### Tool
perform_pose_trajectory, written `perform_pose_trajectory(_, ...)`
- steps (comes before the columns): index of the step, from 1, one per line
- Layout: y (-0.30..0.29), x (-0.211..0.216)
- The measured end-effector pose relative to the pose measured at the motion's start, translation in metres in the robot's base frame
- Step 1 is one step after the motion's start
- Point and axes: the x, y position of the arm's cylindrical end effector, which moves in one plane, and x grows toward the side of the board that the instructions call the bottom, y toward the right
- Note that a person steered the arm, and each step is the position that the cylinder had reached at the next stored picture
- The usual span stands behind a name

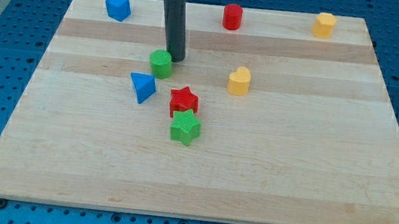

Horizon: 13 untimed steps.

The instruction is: Slide the green circle vertically below the blue cube

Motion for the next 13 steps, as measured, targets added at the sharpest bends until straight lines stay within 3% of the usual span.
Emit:
perform_pose_trajectory(8, 0.003, 0.068)
perform_pose_trajectory(13, -0.027, 0.049)
